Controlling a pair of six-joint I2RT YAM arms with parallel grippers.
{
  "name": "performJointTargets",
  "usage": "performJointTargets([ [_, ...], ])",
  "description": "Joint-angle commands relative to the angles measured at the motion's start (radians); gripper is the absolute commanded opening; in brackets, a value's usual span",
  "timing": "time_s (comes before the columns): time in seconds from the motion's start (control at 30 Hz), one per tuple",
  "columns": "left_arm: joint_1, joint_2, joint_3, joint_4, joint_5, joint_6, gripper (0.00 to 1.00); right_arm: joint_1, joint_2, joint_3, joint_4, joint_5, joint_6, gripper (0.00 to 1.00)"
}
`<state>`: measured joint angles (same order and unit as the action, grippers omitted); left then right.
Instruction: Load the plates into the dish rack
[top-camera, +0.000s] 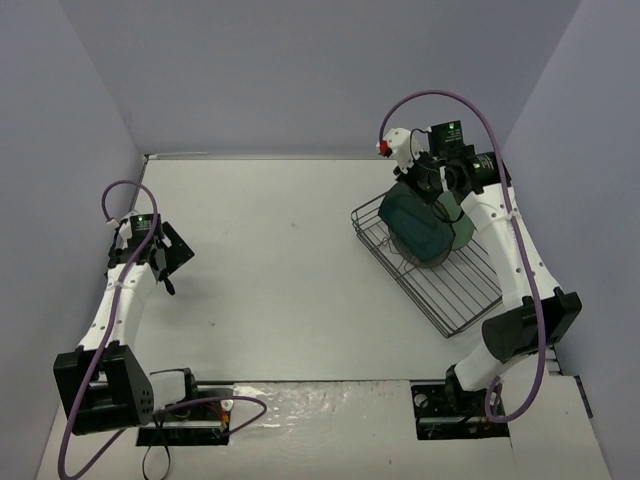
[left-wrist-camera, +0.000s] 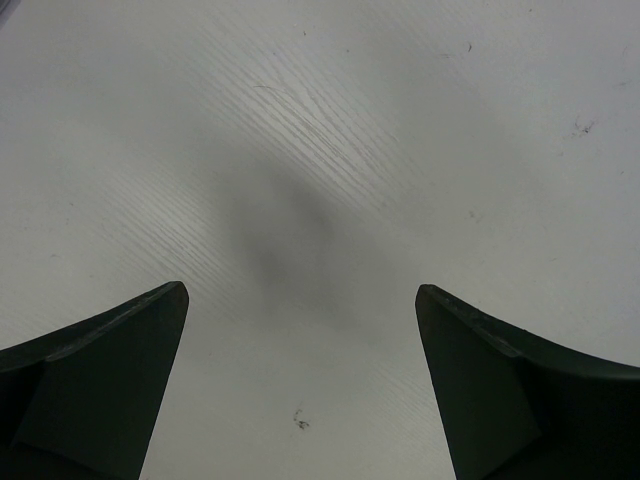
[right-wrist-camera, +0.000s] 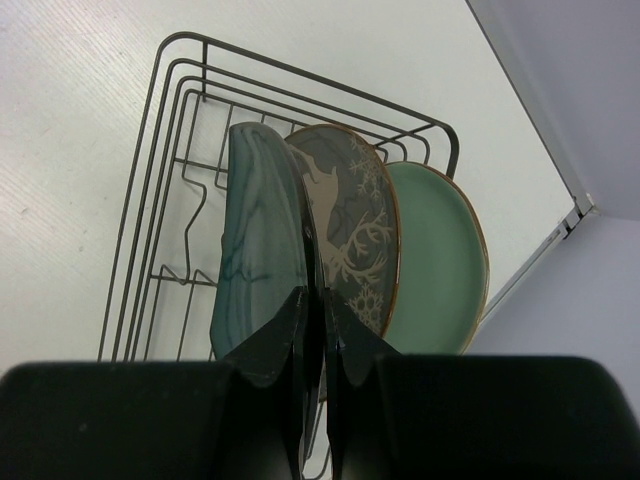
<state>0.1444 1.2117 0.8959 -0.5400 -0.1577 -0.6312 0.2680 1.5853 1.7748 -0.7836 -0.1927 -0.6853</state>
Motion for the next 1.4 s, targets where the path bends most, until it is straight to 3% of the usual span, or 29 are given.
performJointTargets([
  [0.0, 0.004, -0.012, 0.059, 0.024, -0.012, 0.019, 0.97, -0.001, 0.013, 0.022, 0.068, -0.008, -0.009, 0.0],
  [0.7, 0.004, 0.026, 0.075, 0.02, -0.023, 0.028, 0.97, 0.002, 0.136, -0.054, 0.121, -0.062, 0.008, 0.0],
  [0.83, 0.003, 0.022, 0.074, 0.014, -0.029, 0.028, 0.97, 0.005, 0.13, -0.052, 0.119, -0.082, 0.073, 0.0],
  [1.13, 0.003, 0.038, 0.081, 0.014, -0.034, 0.027, 0.97, 0.014, 0.097, -0.111, 0.188, 0.011, 0.134, 0.0],
  [1.2, 0.004, 0.037, 0.081, 0.011, -0.034, 0.027, 0.97, 0.017, 0.102, -0.112, 0.187, 0.021, 0.142, 0.05],
  [1.23, 0.004, 0.036, 0.081, 0.008, -0.035, 0.027, 0.97, 0.019, 0.105, -0.112, 0.19, 0.025, 0.145, 0.17],
  [1.3, 0.004, 0.031, 0.081, 0.007, -0.038, 0.027, 0.97, 0.021, 0.107, -0.107, 0.191, 0.037, 0.151, 0.2],
  [1.37, 0.004, 0.027, 0.081, 0.006, -0.038, 0.027, 0.97, 0.025, 0.107, -0.1, 0.189, 0.055, 0.157, 0.31],
])
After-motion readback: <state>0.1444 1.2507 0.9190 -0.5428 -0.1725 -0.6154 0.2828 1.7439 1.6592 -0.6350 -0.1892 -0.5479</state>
